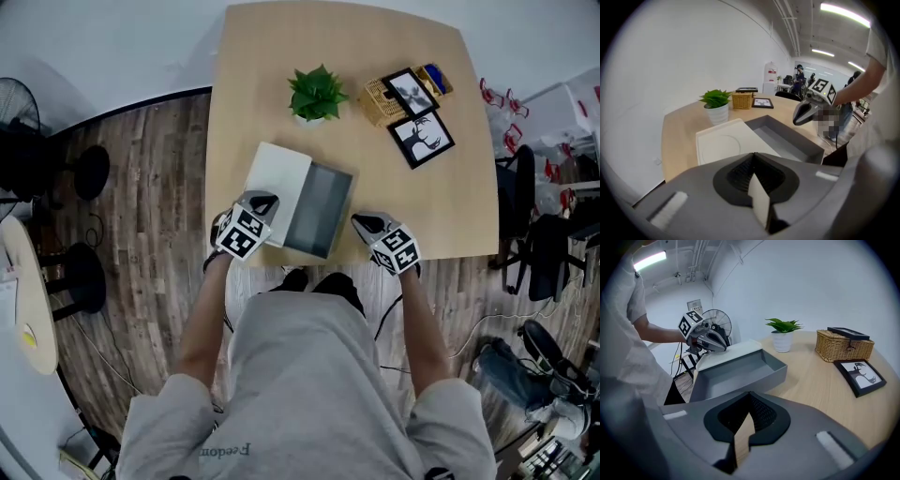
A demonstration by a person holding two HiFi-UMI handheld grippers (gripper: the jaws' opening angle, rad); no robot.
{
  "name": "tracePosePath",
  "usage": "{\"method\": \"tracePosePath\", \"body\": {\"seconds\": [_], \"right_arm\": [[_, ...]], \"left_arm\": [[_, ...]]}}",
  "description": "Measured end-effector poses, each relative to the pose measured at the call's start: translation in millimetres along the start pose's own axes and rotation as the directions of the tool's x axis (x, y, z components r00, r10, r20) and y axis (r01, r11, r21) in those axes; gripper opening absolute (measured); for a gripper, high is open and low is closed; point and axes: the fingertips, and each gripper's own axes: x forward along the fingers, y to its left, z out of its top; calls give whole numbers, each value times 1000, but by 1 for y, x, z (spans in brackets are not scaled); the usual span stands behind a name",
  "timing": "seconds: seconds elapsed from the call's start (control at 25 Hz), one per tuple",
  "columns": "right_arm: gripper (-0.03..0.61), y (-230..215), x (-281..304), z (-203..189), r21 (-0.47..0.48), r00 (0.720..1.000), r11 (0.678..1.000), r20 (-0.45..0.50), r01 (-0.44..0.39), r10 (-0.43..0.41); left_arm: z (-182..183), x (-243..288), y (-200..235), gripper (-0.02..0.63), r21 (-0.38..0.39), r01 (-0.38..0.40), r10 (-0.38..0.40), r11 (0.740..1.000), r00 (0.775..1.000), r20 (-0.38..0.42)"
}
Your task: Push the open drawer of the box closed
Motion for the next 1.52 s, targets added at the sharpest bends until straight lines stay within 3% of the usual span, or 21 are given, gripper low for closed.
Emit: {"method": "tracePosePath", "body": {"seconds": [0.28,0.48,0.8,1.16,1.52], "right_arm": [[-2,-7,-3,-6,35,999,999,2,35,-36],[-2,-1,4,-16,37,1000,999,-12,20,-20],[0,1,17,-18,-27,998,999,-34,-44,43],[113,5,24,-26,-120,988,984,-102,-129,117],[115,12,35,-25,-169,981,970,-115,-172,154]], "left_arm": [[-5,15,-3,54,72,72,-70,995,997,-37],[-6,15,-3,54,52,56,-54,997,998,-29],[-7,15,-3,54,42,34,-33,999,999,-19],[-6,17,-3,54,62,2,-2,998,1000,6],[-7,16,-1,54,29,32,-31,999,999,-16]]}}
